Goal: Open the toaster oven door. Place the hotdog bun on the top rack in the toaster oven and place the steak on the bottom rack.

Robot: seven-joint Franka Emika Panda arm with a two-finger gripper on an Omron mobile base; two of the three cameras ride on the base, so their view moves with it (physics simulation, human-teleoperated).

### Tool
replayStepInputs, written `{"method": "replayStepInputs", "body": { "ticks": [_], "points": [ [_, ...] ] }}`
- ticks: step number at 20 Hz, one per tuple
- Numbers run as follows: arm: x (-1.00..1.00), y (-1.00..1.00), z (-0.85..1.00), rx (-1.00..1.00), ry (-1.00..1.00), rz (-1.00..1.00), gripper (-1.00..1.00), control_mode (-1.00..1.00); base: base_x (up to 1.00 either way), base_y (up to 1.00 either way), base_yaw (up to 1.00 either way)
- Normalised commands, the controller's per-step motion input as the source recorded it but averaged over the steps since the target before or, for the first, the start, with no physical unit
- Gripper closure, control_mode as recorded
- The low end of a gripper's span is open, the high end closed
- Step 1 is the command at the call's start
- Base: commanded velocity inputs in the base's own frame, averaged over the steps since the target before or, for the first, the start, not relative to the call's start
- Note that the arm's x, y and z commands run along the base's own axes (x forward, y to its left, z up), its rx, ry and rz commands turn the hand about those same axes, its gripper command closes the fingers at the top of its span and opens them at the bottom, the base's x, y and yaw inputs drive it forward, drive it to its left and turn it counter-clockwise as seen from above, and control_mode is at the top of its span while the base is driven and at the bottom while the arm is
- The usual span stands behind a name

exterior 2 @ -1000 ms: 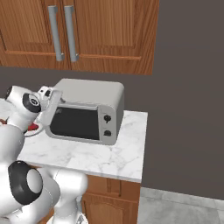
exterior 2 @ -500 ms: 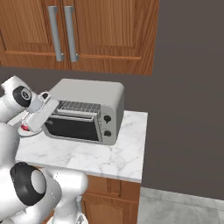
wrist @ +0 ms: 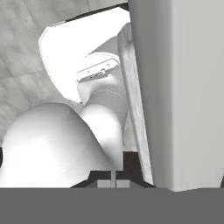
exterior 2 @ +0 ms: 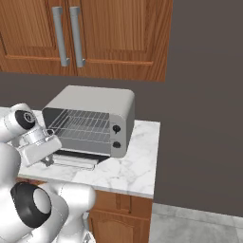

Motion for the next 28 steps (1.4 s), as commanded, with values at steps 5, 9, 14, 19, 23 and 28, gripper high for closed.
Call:
{"method": "replayStepInputs", "body": {
  "ticks": [5,9,14,19,23,28],
  "points": [
    [-0.25,0.01,-0.52,-0.12,0.31,0.01,-1.0,-1.0,0.0,0.0,0.0],
    [-0.03,0.0,1.0,0.0,-0.12,0.09,-1.0,-1.0,0.0,0.0,0.0],
    [0.53,0.02,0.86,0.0,0.0,0.16,-1.0,-1.0,0.0,0.0,0.0],
    [0.91,-0.09,-0.02,-0.11,0.0,0.39,-1.0,-1.0,0.0,0.0,0.0],
    [0.58,-0.04,0.0,-0.3,-0.01,0.47,-1.0,-1.0,0.0,0.0,0.0],
    [0.35,-0.52,0.02,-0.19,-0.02,0.45,-1.0,-1.0,0.0,0.0,0.0]
  ]
}}
